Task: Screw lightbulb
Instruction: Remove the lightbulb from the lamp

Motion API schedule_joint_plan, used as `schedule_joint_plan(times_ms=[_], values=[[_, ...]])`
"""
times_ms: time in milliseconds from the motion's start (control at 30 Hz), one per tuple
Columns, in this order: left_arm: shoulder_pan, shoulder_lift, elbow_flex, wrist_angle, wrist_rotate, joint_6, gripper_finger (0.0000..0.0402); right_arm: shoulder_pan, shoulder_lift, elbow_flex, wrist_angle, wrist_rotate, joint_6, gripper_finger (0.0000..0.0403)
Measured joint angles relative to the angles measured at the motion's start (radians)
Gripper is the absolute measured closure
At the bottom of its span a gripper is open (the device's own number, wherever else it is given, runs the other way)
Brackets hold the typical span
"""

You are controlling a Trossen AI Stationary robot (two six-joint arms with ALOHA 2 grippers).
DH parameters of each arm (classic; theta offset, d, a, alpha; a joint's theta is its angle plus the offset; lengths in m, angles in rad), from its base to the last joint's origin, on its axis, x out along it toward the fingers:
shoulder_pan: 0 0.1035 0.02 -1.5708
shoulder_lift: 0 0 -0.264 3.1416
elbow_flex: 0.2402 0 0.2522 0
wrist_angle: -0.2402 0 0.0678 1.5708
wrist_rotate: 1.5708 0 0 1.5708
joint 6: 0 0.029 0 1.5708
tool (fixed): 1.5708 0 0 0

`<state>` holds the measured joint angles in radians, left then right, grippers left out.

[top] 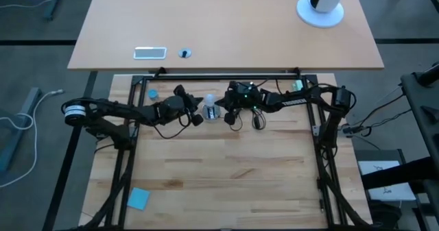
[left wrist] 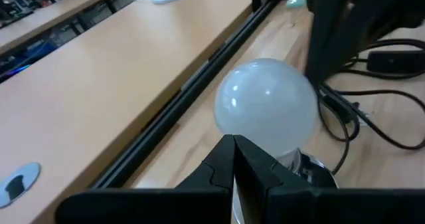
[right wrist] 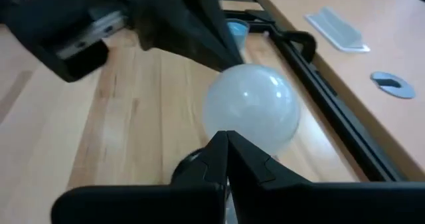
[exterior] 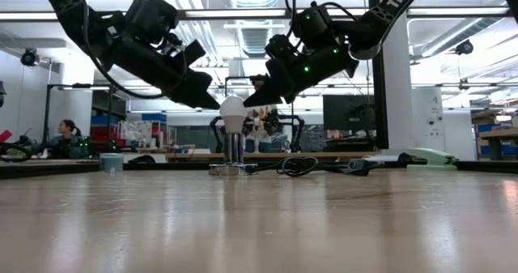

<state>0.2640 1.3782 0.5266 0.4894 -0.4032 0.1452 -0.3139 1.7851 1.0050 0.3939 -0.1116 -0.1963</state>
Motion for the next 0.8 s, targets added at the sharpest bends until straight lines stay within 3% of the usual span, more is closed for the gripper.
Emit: schedule_joint_plan(times_ms=[300, 400, 633, 800], values=[[-0.002, -0.002, 0.0, 0.005, 0.171, -0.008, 0.0401, -0.008, 0.0, 0.0, -0.012, 0.093, -0.015, 0.0401], [-0.006, -0.005, 0.0, -0.012, 0.182, -0.02, 0.0401, -0.007, 0.0, 0.0, -0.049, 0.085, -0.02, 0.0401], [-0.016, -0.039, 0.0, -0.033, 0.08, -0.026, 0.0401, -0.01, -0.004, 0.0, -0.142, 0.082, -0.027, 0.0401], [-0.006, -0.045, 0.0, -0.03, -0.051, -0.001, 0.0401, -0.006, -0.011, 0.0, -0.131, -0.006, -0.02, 0.0401]])
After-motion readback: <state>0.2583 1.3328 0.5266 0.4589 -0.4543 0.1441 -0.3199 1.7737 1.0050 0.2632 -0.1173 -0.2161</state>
